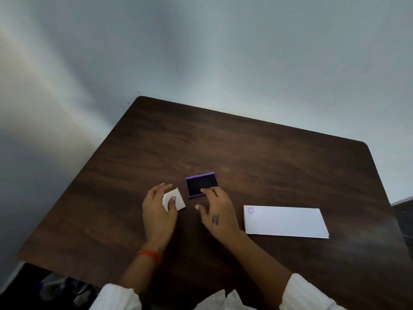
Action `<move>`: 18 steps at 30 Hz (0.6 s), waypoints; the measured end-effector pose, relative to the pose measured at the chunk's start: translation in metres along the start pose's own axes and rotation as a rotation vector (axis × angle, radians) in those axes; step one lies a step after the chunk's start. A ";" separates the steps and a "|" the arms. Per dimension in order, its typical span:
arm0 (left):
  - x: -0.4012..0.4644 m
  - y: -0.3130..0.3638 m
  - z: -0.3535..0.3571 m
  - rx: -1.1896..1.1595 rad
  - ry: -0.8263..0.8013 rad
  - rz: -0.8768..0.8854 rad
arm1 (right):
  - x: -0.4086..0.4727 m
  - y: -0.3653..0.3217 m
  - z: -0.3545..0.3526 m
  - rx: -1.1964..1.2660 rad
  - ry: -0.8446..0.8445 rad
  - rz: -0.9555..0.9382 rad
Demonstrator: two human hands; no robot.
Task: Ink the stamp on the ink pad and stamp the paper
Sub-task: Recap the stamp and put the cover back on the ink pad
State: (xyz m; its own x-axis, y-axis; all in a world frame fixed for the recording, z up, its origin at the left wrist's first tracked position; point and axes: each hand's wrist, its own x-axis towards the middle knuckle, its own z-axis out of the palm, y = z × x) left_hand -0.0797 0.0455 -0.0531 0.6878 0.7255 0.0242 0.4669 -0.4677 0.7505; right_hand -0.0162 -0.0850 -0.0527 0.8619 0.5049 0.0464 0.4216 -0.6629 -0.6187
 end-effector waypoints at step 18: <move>0.001 -0.020 -0.019 0.018 -0.071 -0.331 | 0.021 -0.027 0.044 -0.038 -0.206 0.049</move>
State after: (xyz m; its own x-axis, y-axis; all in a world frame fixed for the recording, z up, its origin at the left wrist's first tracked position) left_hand -0.0990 0.0651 -0.0553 0.5339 0.8029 -0.2649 0.6806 -0.2222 0.6982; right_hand -0.0224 -0.0321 -0.0699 0.8074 0.5715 -0.1469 0.3942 -0.7077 -0.5863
